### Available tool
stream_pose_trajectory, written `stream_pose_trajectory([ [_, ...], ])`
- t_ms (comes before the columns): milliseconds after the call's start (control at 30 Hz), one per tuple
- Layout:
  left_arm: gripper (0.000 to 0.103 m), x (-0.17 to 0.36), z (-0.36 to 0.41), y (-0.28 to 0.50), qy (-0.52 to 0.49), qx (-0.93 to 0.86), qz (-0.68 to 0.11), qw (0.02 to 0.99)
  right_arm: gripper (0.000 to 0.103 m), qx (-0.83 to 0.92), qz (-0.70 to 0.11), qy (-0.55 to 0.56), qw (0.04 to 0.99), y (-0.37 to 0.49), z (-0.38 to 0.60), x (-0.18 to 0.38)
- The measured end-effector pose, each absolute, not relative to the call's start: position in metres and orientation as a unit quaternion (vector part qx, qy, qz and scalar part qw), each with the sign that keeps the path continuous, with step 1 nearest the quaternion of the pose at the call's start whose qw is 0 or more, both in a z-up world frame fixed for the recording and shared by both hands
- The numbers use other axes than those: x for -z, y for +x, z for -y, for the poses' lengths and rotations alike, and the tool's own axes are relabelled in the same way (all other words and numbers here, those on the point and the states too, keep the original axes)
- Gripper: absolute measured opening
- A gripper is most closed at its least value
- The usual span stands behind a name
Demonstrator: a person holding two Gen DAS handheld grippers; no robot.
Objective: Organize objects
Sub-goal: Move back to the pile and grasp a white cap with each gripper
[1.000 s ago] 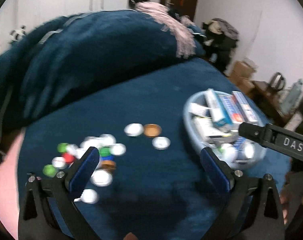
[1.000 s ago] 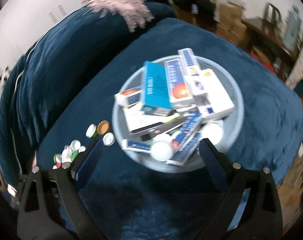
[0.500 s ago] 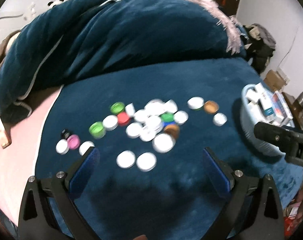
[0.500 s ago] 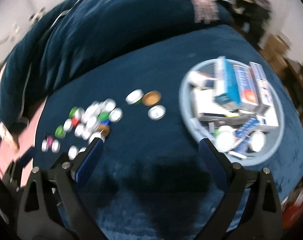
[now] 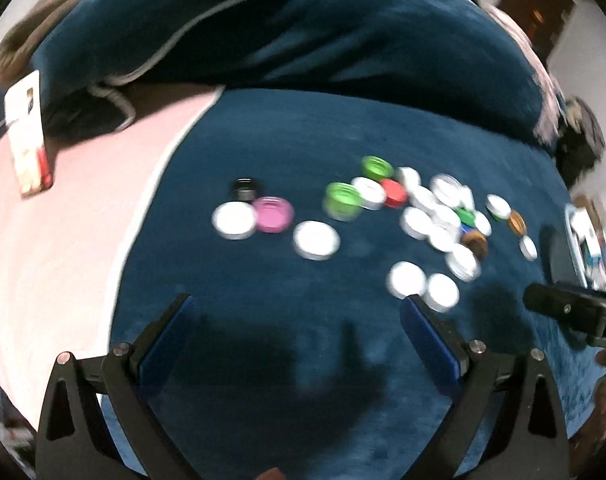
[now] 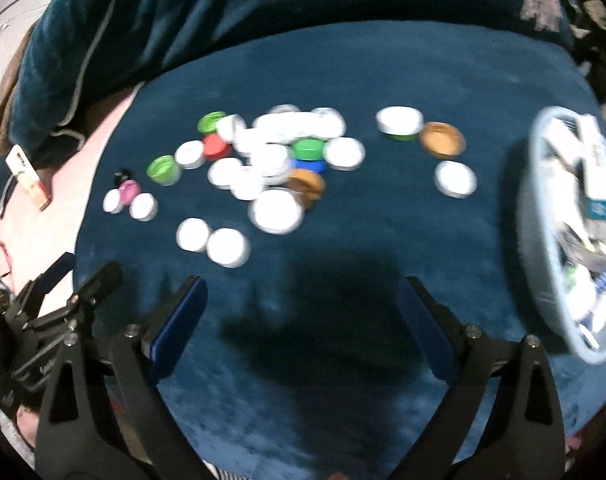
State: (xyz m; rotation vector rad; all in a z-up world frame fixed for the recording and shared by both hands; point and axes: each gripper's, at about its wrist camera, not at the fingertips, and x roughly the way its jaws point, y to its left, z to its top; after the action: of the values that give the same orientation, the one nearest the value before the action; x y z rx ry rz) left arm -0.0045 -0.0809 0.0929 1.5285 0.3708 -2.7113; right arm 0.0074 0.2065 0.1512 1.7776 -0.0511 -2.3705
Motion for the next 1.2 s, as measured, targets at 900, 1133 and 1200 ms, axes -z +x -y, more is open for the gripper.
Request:
stream_pose_trajectory([
  [900,0.099,-0.066,0.032,-0.026,0.519,0.848,-0.082,-0.070,0.032,0.737,-0.065,0.658,0.144,-0.008,-0.174,-0.096],
  [1133,0.084,-0.052,-0.006,-0.051,0.531,0.836,-0.086,-0.105,0.032,0.732,-0.051,0.667,0.125,-0.001,-0.200,-0.092],
  [1200,0.058,-0.046,-0.010,-0.055,0.538,0.831,-0.095,-0.109,0.032,0.733,-0.053,0.667,0.124,0.001,-0.200,-0.093],
])
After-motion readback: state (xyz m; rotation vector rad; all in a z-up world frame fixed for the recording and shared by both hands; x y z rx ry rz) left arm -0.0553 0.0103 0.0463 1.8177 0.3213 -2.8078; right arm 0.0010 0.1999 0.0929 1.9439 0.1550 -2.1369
